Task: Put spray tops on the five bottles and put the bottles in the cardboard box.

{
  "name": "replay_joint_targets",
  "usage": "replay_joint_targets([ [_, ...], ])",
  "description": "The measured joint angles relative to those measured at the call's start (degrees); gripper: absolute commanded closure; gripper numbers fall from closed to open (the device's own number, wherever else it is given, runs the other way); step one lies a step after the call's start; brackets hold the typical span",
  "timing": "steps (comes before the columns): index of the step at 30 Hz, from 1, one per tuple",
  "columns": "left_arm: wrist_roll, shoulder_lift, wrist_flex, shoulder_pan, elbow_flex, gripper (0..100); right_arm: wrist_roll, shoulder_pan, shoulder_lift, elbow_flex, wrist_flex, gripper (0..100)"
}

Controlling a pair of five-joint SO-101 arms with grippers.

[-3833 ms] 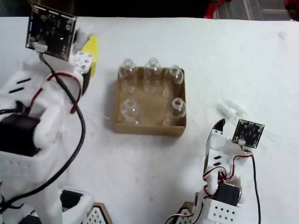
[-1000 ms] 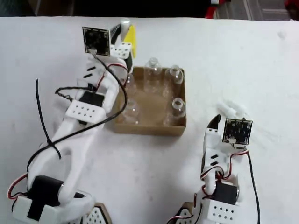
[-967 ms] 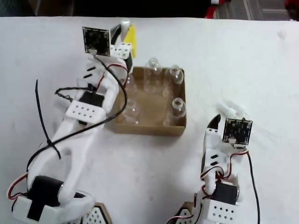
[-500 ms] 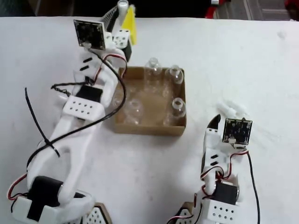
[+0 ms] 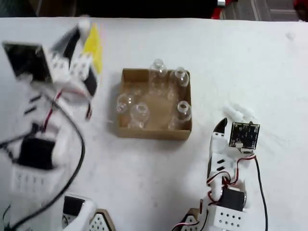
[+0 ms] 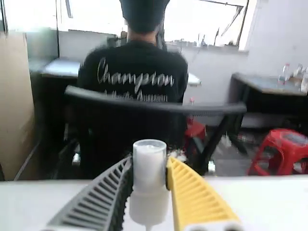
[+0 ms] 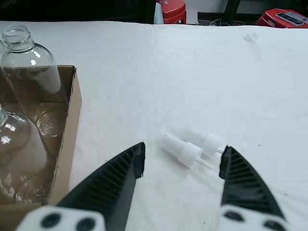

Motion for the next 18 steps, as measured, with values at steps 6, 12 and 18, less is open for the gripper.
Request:
replay_joint_targets([
  [6,1.49,-12.04,9.49,0.09,11.96,95,0.0,0.0,0.0,0.0,0.0,76.9],
  [12,9.05,-21.1,4.13,0.09,25.05,95,0.0,0.0,0.0,0.0,0.0,76.9],
  [18,9.41,-25.76,-20.92,0.09,44.75,95,0.0,0.0,0.0,0.0,0.0,76.9],
])
